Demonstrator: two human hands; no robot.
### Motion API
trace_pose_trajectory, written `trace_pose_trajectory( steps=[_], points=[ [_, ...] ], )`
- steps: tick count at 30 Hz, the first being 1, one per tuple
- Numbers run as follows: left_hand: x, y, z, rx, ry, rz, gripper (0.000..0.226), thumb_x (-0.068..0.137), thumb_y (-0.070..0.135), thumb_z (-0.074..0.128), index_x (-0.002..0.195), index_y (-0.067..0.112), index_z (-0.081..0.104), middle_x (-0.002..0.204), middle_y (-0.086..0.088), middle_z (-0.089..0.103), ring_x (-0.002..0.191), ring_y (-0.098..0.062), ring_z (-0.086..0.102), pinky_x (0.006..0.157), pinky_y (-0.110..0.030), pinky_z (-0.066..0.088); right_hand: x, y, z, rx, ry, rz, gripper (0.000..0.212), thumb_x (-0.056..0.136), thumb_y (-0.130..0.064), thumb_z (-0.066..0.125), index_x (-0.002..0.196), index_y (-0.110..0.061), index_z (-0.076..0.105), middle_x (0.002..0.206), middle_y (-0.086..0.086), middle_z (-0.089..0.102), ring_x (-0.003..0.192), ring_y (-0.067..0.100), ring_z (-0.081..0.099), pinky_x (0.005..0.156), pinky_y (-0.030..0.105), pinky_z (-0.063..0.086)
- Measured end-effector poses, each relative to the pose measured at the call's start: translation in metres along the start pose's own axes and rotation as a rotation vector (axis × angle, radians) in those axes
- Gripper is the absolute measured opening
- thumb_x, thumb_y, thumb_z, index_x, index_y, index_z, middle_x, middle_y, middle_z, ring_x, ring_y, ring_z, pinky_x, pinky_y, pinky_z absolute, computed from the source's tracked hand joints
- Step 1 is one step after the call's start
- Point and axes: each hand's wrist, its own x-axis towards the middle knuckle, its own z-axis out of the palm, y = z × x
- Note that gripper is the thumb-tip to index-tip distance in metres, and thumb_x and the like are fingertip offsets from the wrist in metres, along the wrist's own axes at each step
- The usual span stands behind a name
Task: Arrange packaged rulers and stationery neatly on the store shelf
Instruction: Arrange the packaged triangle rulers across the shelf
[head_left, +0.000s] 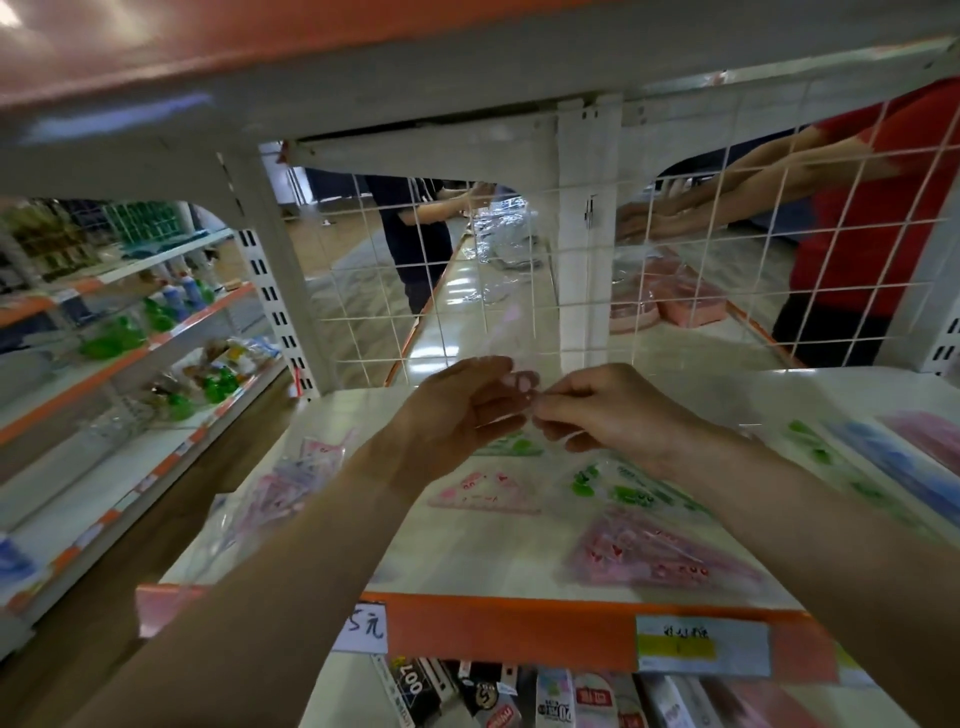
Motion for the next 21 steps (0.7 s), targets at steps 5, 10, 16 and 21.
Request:
trace_pose_trajectory(
  steps=[5, 10, 16, 21],
  points=[
    [-0.016, 0.011, -0.022, 0.226, 0.014, -0.095, 0.019, 0.095, 0.009, 0.043, 0.078, 0.010, 0.052, 0.067, -0.008, 0.053, 0.058, -0.024, 0.063, 0.069, -0.039, 0.058, 0.009, -0.003, -0.021, -0.359, 0.182, -0.249, 0.053, 0.085, -0.029, 0.066, 0.135, -0.028, 0.047, 0.122, -0.006, 0.052, 0.104, 0.010, 0.054, 0.079, 0.026, 0.045],
    [-0.028, 0.012, -0.027, 0.442, 0.011, -0.175, 0.018, 0.094, 0.009, 0.040, 0.088, 0.015, 0.056, 0.068, -0.005, 0.046, 0.052, -0.013, 0.039, 0.050, -0.025, 0.034, 0.002, -0.001, 0.009, -0.571, -0.150, -0.285, 0.038, 0.084, -0.021, 0.068, 0.122, -0.018, 0.062, 0.106, 0.000, 0.068, 0.089, 0.014, 0.063, 0.078, 0.030, 0.053],
    [-0.023, 0.000, -0.036, 0.755, 0.143, -0.116, 0.012, 0.092, 0.010, 0.053, 0.103, 0.012, 0.059, 0.072, -0.007, 0.058, 0.050, -0.013, 0.053, 0.050, -0.024, 0.048, -0.003, 0.003, 0.026, -0.863, -0.076, -0.265, 0.017, 0.086, -0.027, 0.062, 0.097, -0.015, 0.067, 0.087, -0.001, 0.065, 0.079, 0.016, 0.060, 0.062, 0.027, 0.043],
    [-0.021, -0.008, -0.044, 0.976, 0.137, -0.064, 0.017, 0.091, 0.008, 0.056, 0.105, 0.007, 0.065, 0.080, -0.005, 0.065, 0.067, -0.014, 0.063, 0.059, -0.021, 0.054, -0.008, 0.006, 0.031, -1.147, -0.096, -0.206, 0.024, 0.091, -0.037, 0.052, 0.087, -0.015, 0.061, 0.081, -0.003, 0.059, 0.078, 0.018, 0.057, 0.053, 0.025, 0.034]
  ],
)
